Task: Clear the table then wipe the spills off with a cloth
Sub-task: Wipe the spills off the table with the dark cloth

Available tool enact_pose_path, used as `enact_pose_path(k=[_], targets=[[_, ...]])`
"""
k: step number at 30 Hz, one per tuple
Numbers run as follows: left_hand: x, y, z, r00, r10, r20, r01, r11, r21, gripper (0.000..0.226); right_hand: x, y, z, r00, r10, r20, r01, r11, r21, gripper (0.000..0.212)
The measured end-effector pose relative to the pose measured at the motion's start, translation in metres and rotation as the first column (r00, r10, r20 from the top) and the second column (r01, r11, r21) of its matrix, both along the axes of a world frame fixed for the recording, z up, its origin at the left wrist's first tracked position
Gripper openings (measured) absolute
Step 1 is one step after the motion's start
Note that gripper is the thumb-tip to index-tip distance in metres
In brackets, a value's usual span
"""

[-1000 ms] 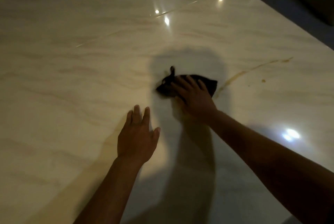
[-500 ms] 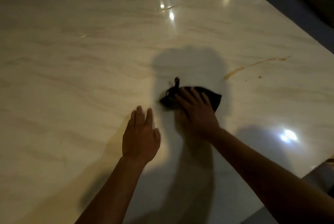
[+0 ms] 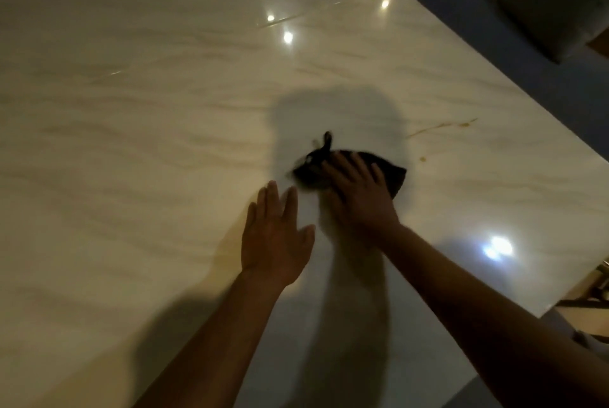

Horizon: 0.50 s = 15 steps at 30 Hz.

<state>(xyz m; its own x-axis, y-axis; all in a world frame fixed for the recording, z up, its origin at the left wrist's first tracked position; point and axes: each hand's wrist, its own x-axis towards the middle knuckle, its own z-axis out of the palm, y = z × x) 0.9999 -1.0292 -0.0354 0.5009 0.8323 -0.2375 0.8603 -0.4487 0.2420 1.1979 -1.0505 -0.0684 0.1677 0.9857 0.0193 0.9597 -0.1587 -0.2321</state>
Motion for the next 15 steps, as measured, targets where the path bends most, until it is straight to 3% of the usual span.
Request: enact_pose_path(k=[2, 4, 6, 9, 11, 15], targets=[[0.019, 0.006, -0.001, 1.000, -0.014, 0.001, 0.014, 1.000, 0.006, 0.075, 0.007, -0.019, 0.000, 0.985, 0.173, 0.006, -0.172, 0.984, -0.045, 0.056], [0.034, 0.012, -0.002, 0.999, -0.033, -0.010, 0.033, 0.999, 0.012, 0.075, 0.041, -0.012, 0.000, 0.979, 0.203, 0.030, -0.202, 0.979, -0.032, 0.055], [0.050, 0.019, -0.002, 0.999, -0.046, -0.024, 0.046, 0.999, 0.013, 0.076, 0.087, 0.010, -0.004, 0.995, 0.063, 0.072, -0.064, 0.998, 0.023, 0.055], [0.076, 0.028, -0.002, 0.997, -0.069, -0.017, 0.069, 0.998, 0.011, 0.077, 0.137, 0.042, -0.003, 0.960, -0.281, 0.015, 0.281, 0.960, 0.004, 0.055], [0.096, 0.031, 0.000, 0.994, -0.104, -0.014, 0.104, 0.994, 0.014, 0.076, 0.133, 0.043, -0.002, 0.938, -0.348, -0.001, 0.348, 0.937, 0.015, 0.055], [0.138, 0.036, 0.000, 0.986, -0.164, -0.001, 0.164, 0.986, 0.027, 0.075, 0.125, 0.006, 0.001, 1.000, -0.026, 0.005, 0.026, 1.000, -0.016, 0.061]])
